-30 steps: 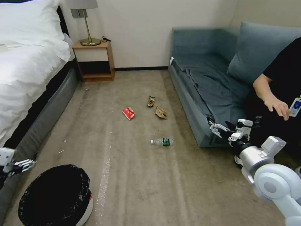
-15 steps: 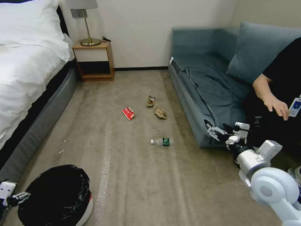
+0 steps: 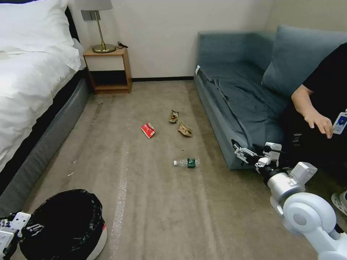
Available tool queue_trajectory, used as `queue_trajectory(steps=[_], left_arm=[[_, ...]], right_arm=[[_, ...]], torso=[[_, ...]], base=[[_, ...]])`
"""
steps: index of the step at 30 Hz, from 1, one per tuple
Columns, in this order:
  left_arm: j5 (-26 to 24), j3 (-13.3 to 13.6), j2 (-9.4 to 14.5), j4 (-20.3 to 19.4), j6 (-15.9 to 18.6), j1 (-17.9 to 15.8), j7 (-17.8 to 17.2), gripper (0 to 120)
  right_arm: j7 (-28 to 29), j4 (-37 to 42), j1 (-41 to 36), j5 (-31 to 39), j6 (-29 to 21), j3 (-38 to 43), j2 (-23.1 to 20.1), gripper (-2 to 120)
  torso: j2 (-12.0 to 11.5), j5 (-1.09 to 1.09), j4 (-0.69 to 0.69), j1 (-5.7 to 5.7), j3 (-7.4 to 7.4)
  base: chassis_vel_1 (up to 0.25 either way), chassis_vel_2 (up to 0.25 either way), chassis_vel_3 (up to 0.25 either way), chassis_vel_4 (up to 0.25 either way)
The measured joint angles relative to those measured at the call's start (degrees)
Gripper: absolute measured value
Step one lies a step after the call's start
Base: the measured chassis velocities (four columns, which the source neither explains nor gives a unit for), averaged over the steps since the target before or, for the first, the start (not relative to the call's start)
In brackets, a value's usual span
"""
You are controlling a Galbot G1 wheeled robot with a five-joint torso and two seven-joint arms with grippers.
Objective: Pick up the trash bin, then pick up the garbage on the floor and place it into the trash bin.
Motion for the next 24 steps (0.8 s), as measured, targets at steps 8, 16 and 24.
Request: queue_trajectory(steps=[8, 16, 24], left_arm=[[0.94, 2.78, -0.32, 0.73, 0.34, -1.98, -0.3, 68], [0.83, 2.04, 0.24, 0.13, -0.11, -1.93, 0.43, 39], [1.22, 0.95, -0.1, -1.4, -0.61, -1.07, 1.52, 25]], right_arm=[[0.31, -0.15, 0.23, 0.11, 0.1, -0.77, 0.26, 100], [0.46, -0.09, -0.71, 0.18, 0.28, -0.59, 0.76, 100], [0.55, 0.72, -0.96, 0.16, 0.3, -0.58, 0.89, 100]], torso=[[0.0, 0.0, 0.0, 0.0, 0.0], [0.0, 0.03, 0.0, 0.0, 0.0], [0.0, 0.03, 0.01, 0.0, 0.0]], base=[[0.0, 0.0, 0.0, 0.0], [0.0, 0.0, 0.0, 0.0], [0.0, 0.0, 0.0, 0.0]])
